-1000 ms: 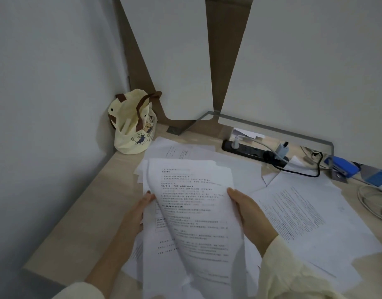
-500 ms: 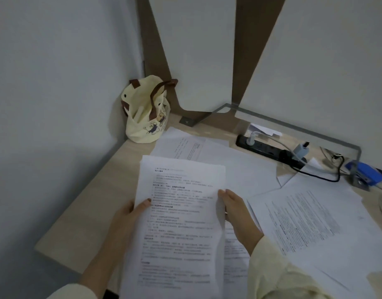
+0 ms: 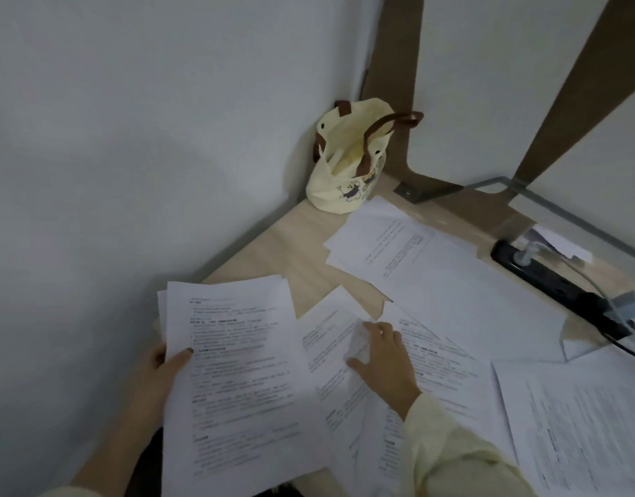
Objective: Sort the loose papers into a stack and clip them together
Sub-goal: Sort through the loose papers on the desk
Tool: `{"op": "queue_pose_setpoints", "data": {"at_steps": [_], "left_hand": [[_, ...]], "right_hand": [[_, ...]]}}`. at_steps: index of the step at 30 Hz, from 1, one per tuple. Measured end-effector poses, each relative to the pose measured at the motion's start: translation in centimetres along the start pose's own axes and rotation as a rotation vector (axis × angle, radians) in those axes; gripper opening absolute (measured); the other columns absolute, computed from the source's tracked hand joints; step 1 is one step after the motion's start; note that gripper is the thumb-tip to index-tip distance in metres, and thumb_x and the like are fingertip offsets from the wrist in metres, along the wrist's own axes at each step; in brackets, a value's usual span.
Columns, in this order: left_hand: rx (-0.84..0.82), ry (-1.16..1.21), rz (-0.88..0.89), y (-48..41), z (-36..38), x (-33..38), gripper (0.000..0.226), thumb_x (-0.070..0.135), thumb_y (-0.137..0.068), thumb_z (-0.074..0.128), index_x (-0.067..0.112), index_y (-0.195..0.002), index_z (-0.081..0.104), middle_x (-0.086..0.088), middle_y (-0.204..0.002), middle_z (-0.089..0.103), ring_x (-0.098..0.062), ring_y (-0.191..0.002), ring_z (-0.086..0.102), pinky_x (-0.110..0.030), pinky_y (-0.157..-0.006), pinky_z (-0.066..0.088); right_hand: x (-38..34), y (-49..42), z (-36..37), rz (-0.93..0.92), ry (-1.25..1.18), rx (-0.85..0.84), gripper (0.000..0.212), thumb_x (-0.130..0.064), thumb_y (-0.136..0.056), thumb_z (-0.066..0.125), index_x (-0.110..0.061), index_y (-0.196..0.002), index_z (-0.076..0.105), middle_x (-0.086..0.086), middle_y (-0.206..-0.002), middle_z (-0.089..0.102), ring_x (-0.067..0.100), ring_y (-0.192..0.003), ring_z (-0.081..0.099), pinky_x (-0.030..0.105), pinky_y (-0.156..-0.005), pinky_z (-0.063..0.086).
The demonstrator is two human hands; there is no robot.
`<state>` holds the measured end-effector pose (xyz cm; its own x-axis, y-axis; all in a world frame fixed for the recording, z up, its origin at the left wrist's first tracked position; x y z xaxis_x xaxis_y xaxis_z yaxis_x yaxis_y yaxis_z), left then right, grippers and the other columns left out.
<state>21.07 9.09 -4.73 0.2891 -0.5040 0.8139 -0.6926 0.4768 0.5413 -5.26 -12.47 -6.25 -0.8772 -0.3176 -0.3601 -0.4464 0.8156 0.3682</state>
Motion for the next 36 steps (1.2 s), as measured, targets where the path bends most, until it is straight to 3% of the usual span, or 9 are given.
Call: {"op": "queue_pose_setpoints", "data": {"at_steps": [3,9,12,14,17,20,24,30,36], "left_hand": [[0.000,0.027,0.024,0.1,-1.2,-0.9,0.007,0.012,-0.088,0.058,0.017,-0.090,0.063,-0.007,-0.089,0.067,-0.023,-0.080,0.063,-0.030,-0.060,0.051],[0.096,0.275,-0.030,0.8,-4.2,-3.8,0.049,0.002,-0.086,0.059,0.015,-0.132,0.046,-0.007,-0.112,0.062,-0.025,-0.100,0.060,-0.039,-0.084,0.049],[0.080,0.282,-0.079,1.4,-5.1,-5.3,0.036,0.010,-0.089,0.057,0.015,-0.125,0.057,-0.011,-0.116,0.065,-0.029,-0.106,0.060,-0.047,-0.096,0.045],[0.114,0.296,-0.097,1.8,-6.0,-6.1,0.027,0.008,-0.090,0.054,0.011,-0.116,0.060,-0.012,-0.108,0.065,-0.029,-0.099,0.060,-0.047,-0.094,0.045],[0.143,0.290,-0.107,2.2,-6.5,-6.4,0.027,0.005,-0.090,0.054,0.010,-0.116,0.056,-0.014,-0.110,0.063,-0.032,-0.100,0.058,-0.049,-0.093,0.045],[0.131,0.301,-0.089,2.6,-6.2,-6.1,0.028,0.008,-0.091,0.053,0.010,-0.119,0.053,-0.013,-0.114,0.061,-0.031,-0.101,0.058,-0.046,-0.086,0.047],[0.045,0.345,-0.037,3.1,-4.3,-4.1,0.019,0.009,-0.092,0.051,0.017,-0.108,0.056,-0.006,-0.103,0.064,-0.022,-0.087,0.060,-0.035,-0.067,0.047],[-0.163,0.445,0.032,4.4,0.1,1.5,0.021,0.006,-0.092,0.048,0.021,-0.099,0.060,0.001,-0.079,0.075,-0.011,-0.064,0.070,-0.023,-0.048,0.054],[-0.473,0.526,0.086,6.1,6.7,7.3,0.030,0.005,-0.088,0.047,0.003,-0.116,0.057,-0.009,-0.099,0.073,-0.019,-0.081,0.070,-0.028,-0.063,0.058]], "right_hand": [[-0.6,-1.9,-0.2,0.048,0.094,0.005,0.080,-0.046,-0.082,0.060,-0.010,-0.141,0.020,0.013,-0.141,0.031,0.029,-0.128,0.031,0.034,-0.106,0.030],[0.4,-3.8,0.1,0.173,0.183,-0.054,0.085,-0.052,-0.072,0.068,-0.002,-0.131,0.032,0.015,-0.131,0.040,0.031,-0.124,0.036,0.037,-0.103,0.032],[0.7,-4.1,0.0,0.178,0.290,-0.094,0.079,-0.054,-0.077,0.062,-0.002,-0.131,0.037,0.016,-0.132,0.040,0.033,-0.124,0.035,0.038,-0.103,0.031],[0.4,-4.1,-0.5,0.123,0.319,-0.055,0.055,-0.046,-0.085,0.055,-0.004,-0.122,0.048,0.017,-0.126,0.046,0.034,-0.118,0.038,0.038,-0.099,0.033],[0.3,-3.8,-2.9,0.067,-0.002,0.156,0.023,-0.026,-0.090,0.052,-0.004,-0.091,0.054,0.018,-0.096,0.060,0.036,-0.099,0.049,0.039,-0.080,0.041],[1.8,-2.7,-6.6,0.128,-0.407,0.346,0.025,-0.021,-0.091,0.052,-0.005,-0.074,0.042,0.008,-0.067,0.047,0.029,-0.075,0.049,0.032,-0.059,0.034],[3.4,-1.1,-10.1,0.123,-0.904,0.420,0.026,-0.018,-0.093,0.050,0.008,-0.095,0.051,0.019,-0.082,0.056,0.032,-0.074,0.055,0.037,-0.076,0.049],[2.8,2.2,-15.6,-0.021,-1.119,0.402,0.015,-0.017,-0.096,0.044,-0.021,-0.086,0.055,0.001,-0.092,0.064,0.019,-0.084,0.059,0.029,-0.075,0.050],[4.4,5.8,-18.9,0.024,-1.378,0.317,0.021,-0.028,-0.095,0.043,-0.020,-0.099,0.062,-0.004,-0.089,0.071,0.012,-0.078,0.068,0.027,-0.065,0.057]]}}
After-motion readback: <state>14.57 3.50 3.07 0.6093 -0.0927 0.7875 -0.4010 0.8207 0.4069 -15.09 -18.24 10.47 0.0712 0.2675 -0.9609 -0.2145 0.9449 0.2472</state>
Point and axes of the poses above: each hand's wrist, its own y-axis away from the middle knuckle, its own z-axis out of the palm, x = y × z, the point moved 9 cm from there along -y, towards the middle knuckle
